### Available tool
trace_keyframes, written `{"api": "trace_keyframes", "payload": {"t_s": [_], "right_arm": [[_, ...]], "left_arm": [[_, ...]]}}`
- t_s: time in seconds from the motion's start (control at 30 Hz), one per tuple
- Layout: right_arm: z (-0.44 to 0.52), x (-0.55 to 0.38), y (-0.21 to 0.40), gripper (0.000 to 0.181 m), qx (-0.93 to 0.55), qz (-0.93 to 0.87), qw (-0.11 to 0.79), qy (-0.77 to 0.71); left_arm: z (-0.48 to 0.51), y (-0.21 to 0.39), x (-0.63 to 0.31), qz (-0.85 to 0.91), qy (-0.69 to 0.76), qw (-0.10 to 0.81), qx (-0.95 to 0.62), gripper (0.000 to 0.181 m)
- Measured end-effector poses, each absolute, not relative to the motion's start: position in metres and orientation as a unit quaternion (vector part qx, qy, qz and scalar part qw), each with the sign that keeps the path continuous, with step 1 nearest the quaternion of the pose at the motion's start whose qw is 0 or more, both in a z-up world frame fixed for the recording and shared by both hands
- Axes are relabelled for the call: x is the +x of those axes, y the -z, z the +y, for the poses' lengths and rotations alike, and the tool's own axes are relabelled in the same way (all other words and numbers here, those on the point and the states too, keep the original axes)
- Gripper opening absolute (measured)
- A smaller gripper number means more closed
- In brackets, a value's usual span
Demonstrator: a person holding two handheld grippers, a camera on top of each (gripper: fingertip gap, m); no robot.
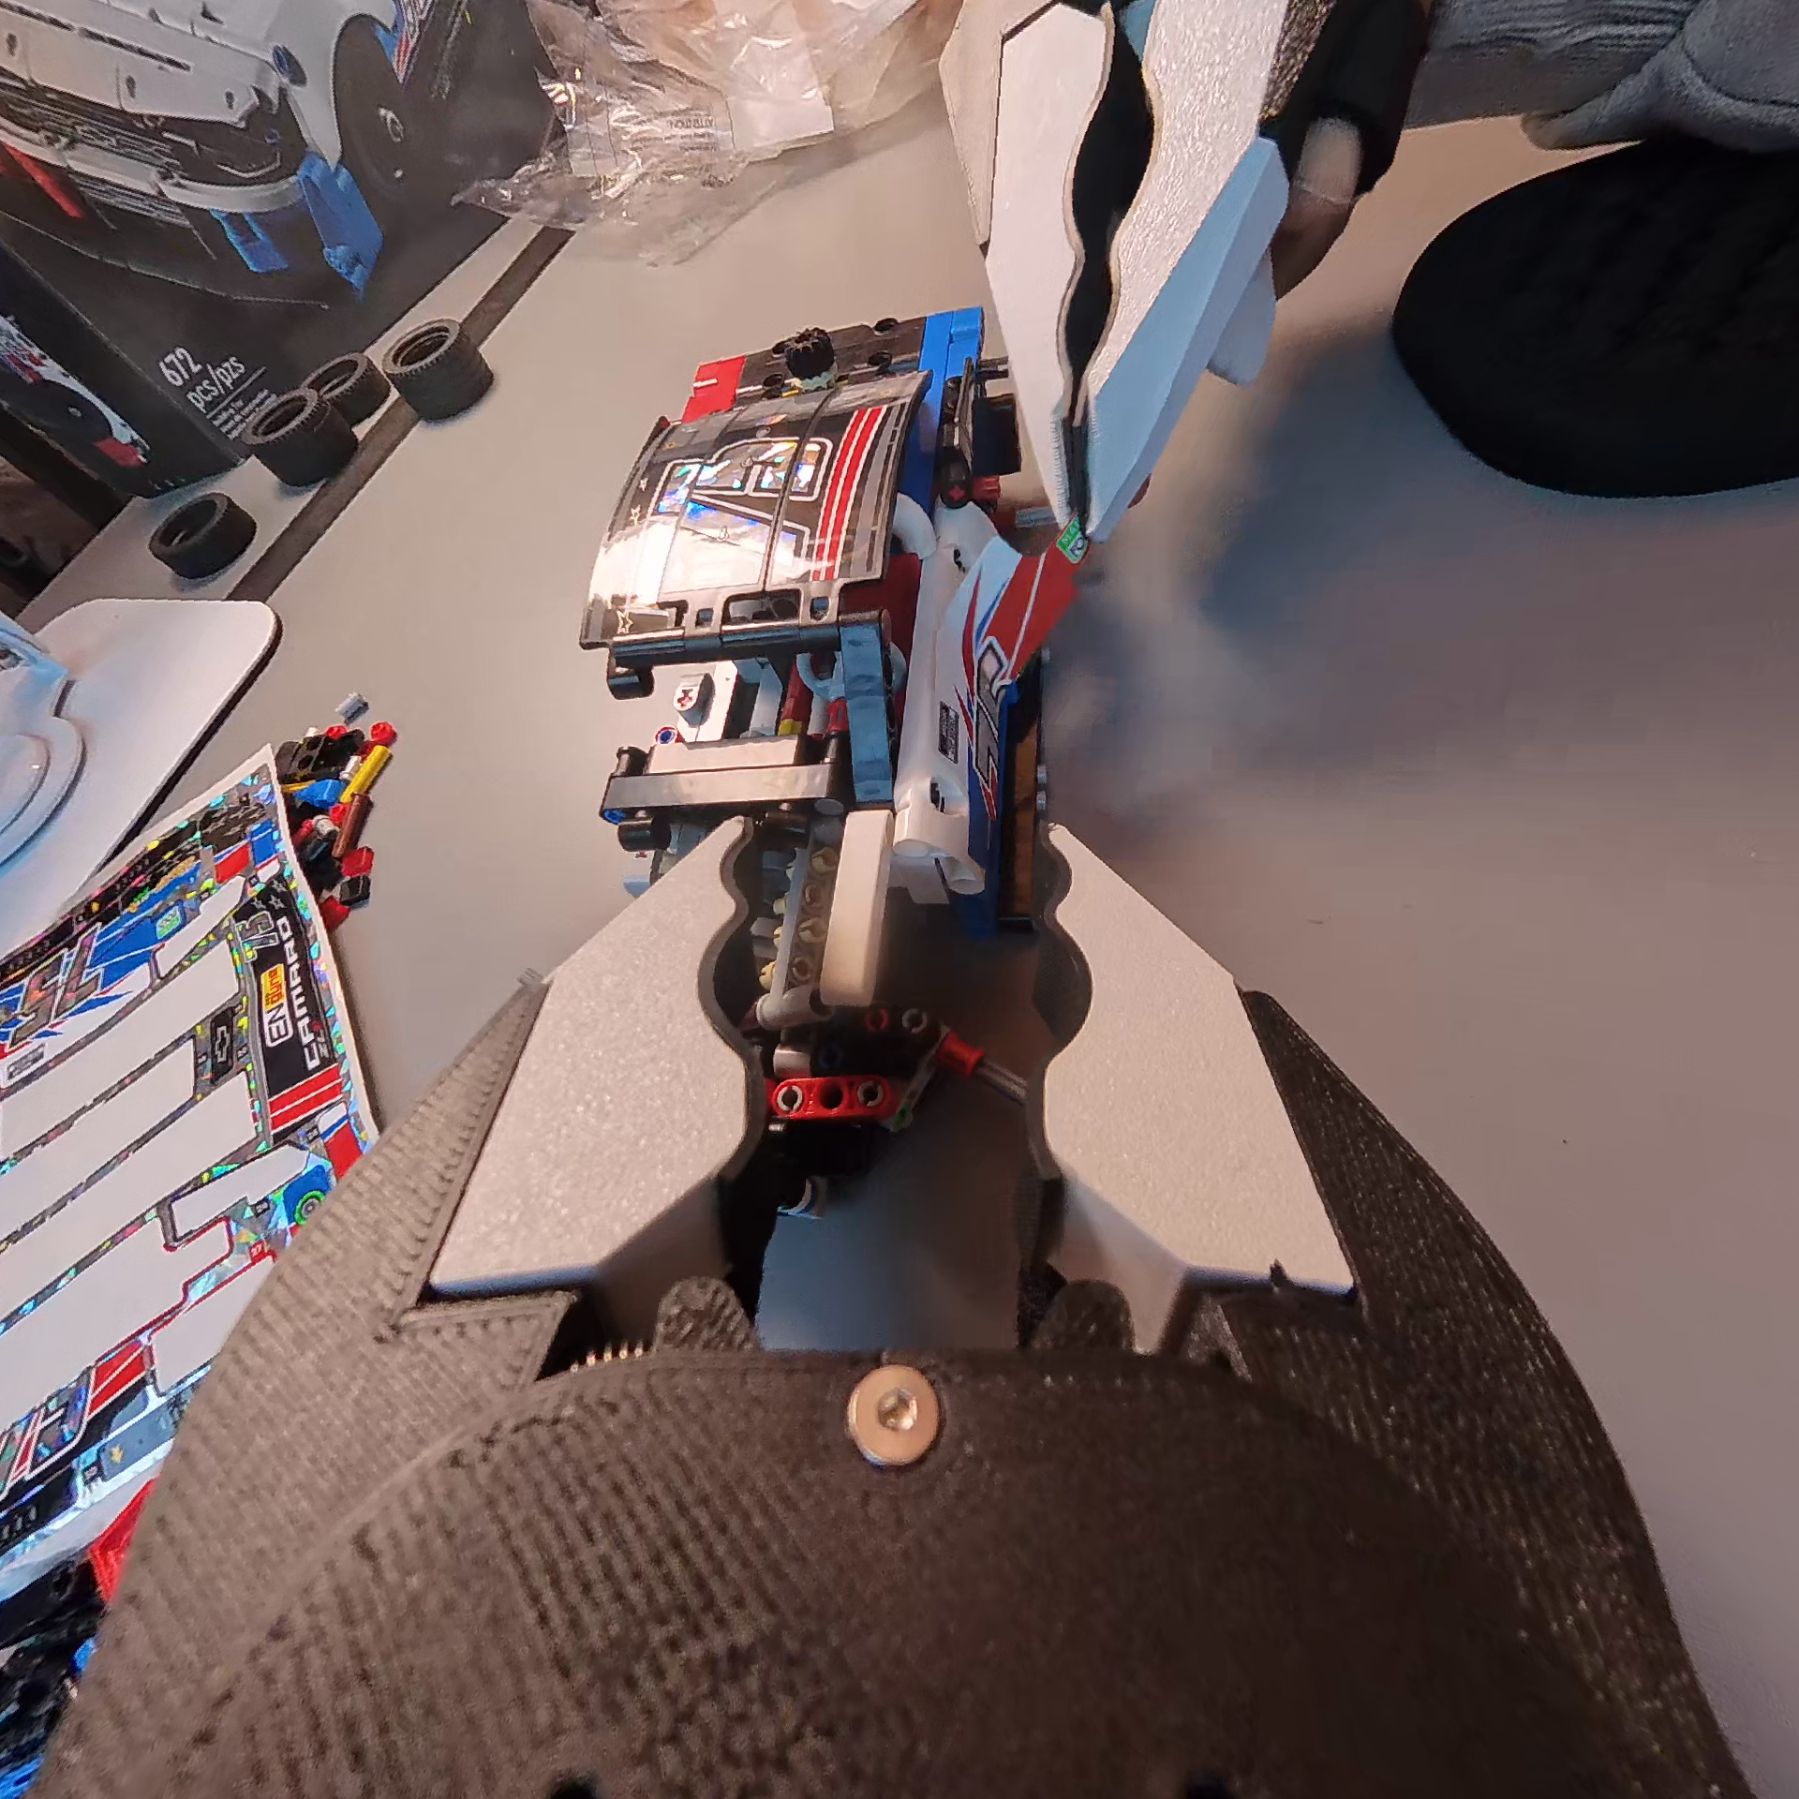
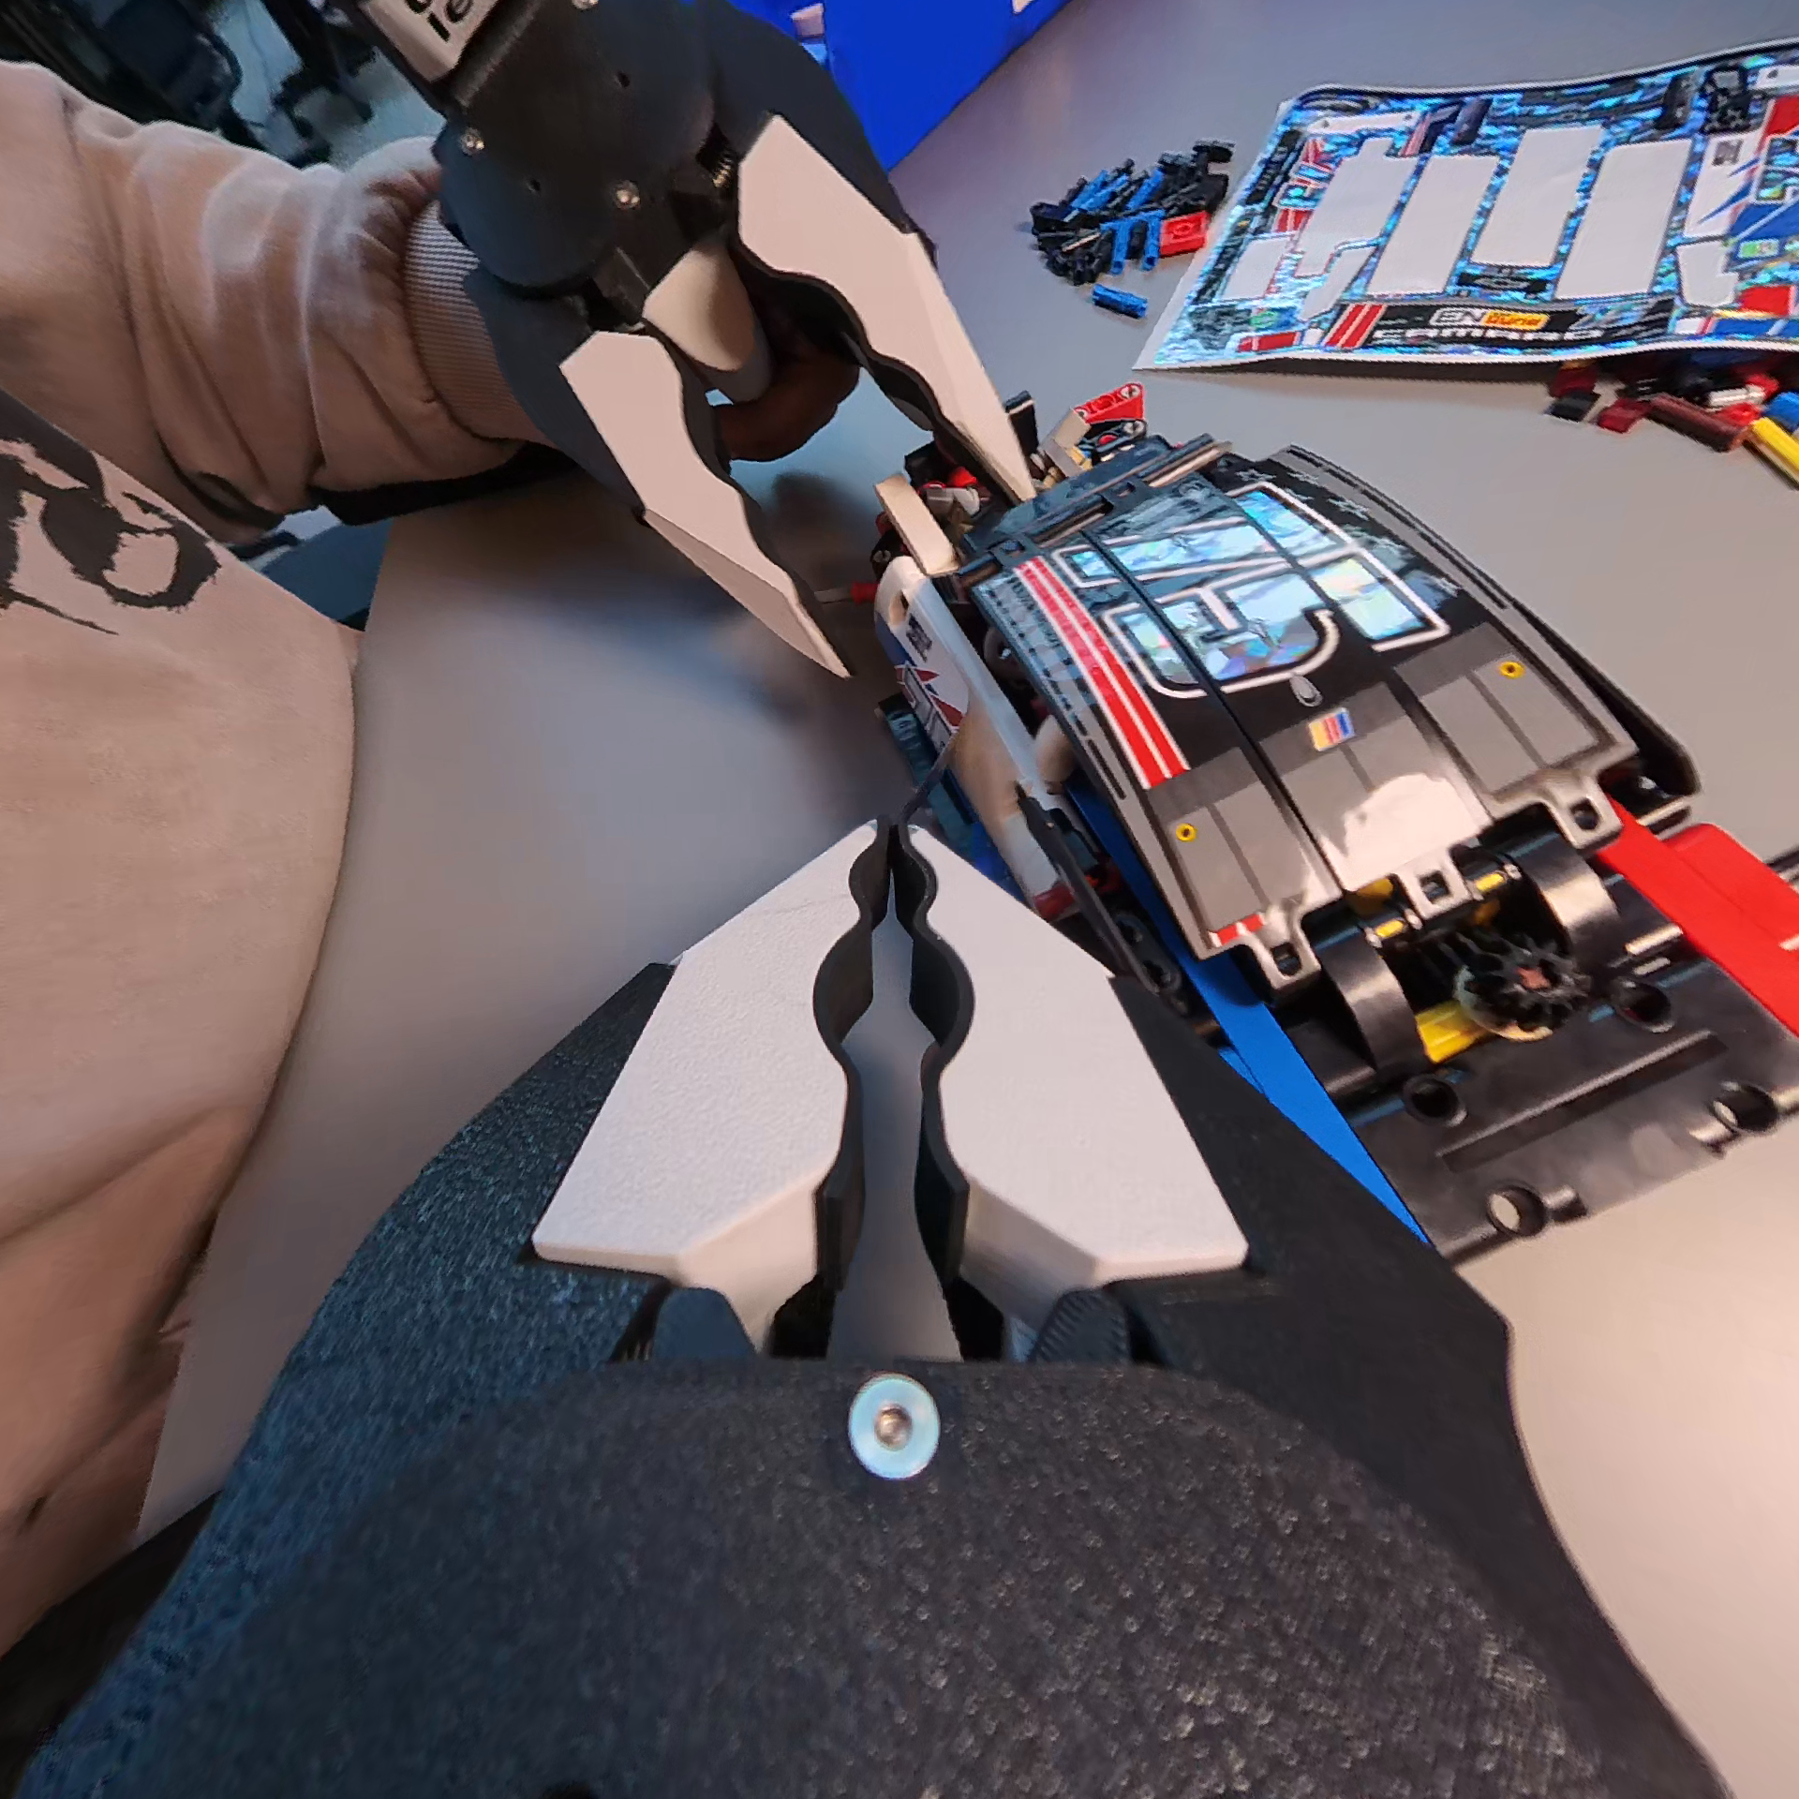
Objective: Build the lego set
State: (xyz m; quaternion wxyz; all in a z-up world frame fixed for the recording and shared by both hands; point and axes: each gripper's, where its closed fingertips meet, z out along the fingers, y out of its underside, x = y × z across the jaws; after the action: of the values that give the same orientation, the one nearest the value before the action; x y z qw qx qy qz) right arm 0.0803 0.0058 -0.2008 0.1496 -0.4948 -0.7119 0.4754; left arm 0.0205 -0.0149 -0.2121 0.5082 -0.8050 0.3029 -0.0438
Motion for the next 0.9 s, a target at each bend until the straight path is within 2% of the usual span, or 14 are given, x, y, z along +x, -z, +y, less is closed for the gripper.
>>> {"api": "trace_keyframes", "payload": {"t_s": [0.13,0.33,0.43,0.67,0.9], "right_arm": [[-0.006,0.084,0.191,0.000,-0.470,-0.717,0.144,-0.495],[-0.029,0.098,0.183,0.000,-0.419,-0.737,0.120,-0.517],[-0.041,0.108,0.167,0.000,-0.381,-0.741,0.117,-0.540],[-0.035,0.107,0.170,0.000,-0.398,-0.740,0.138,-0.524],[-0.012,0.099,0.183,0.000,-0.445,-0.713,0.152,-0.521]], "left_arm": [[-0.014,0.218,0.018,0.321,0.006,0.494,-0.808,0.055],[-0.018,0.214,0.028,0.327,0.034,0.502,-0.800,0.053],[-0.016,0.226,0.021,0.362,-0.036,0.476,-0.801,0.059],[-0.018,0.214,0.023,0.328,0.028,0.505,-0.798,0.057],[-0.022,0.204,0.010,0.322,0.021,0.519,-0.791,0.056]]}}
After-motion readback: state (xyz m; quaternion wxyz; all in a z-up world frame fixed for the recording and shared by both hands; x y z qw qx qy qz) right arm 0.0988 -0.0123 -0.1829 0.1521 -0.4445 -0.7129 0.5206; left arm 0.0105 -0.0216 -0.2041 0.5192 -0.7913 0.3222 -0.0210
